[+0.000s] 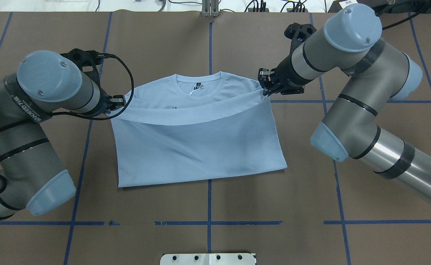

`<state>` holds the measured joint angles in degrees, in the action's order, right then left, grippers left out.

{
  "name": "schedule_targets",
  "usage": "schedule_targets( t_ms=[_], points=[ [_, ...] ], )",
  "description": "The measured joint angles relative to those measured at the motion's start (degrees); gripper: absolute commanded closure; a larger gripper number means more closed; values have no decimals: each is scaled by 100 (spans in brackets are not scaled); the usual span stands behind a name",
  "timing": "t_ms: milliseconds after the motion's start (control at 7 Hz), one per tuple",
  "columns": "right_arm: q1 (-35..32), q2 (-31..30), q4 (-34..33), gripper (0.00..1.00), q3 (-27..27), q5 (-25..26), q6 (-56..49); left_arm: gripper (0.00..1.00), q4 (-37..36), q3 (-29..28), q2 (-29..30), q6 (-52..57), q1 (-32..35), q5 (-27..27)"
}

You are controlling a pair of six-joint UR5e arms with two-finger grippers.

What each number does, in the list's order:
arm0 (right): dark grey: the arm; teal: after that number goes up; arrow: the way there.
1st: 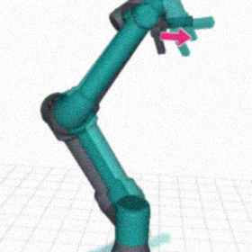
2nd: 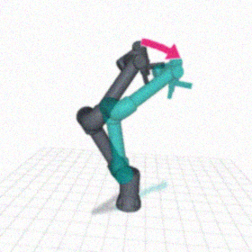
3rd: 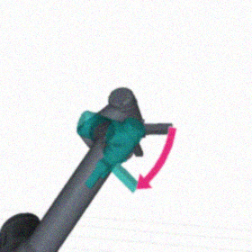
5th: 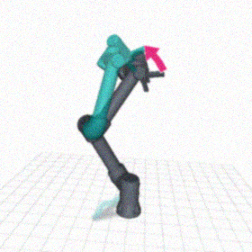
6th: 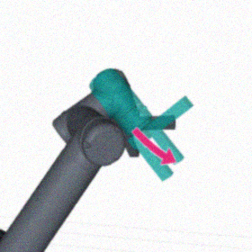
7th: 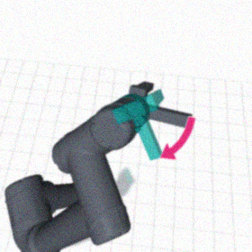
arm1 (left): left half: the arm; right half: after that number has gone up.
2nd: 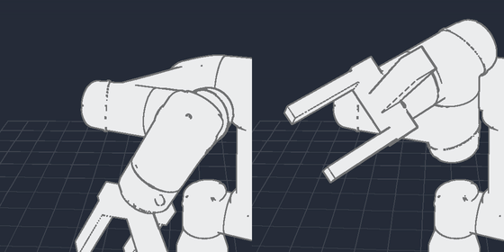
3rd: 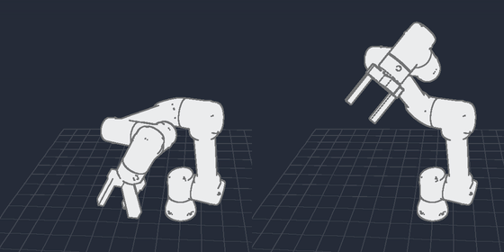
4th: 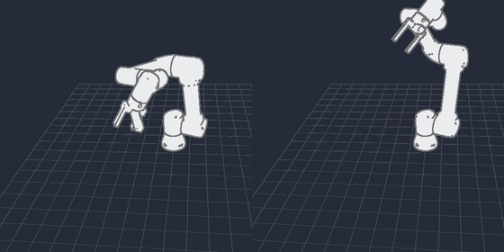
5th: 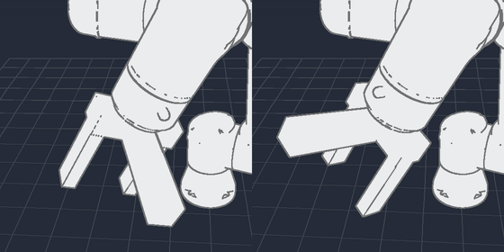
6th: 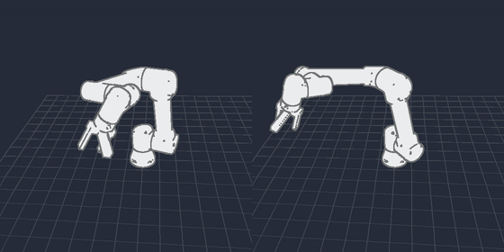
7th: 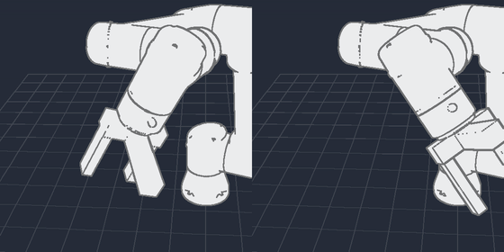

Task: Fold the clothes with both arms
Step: 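Lay the hem down near the collar with both grippers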

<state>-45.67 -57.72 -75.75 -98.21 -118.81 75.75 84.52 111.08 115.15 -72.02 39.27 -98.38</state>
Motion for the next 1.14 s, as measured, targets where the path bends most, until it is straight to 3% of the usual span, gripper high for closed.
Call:
schedule_targets(
  t_ms=[429,857,1143],
  points=[
    [-166,632,8,100,1060,-4,-6,100,907,-1141,214,10,134,21],
    [-314,749,14,100,1491,-22,-7,100,1435,-1918,351,20,236,40],
    [-370,796,15,100,1623,-22,-7,100,1602,-2063,387,15,246,41]
  ],
)
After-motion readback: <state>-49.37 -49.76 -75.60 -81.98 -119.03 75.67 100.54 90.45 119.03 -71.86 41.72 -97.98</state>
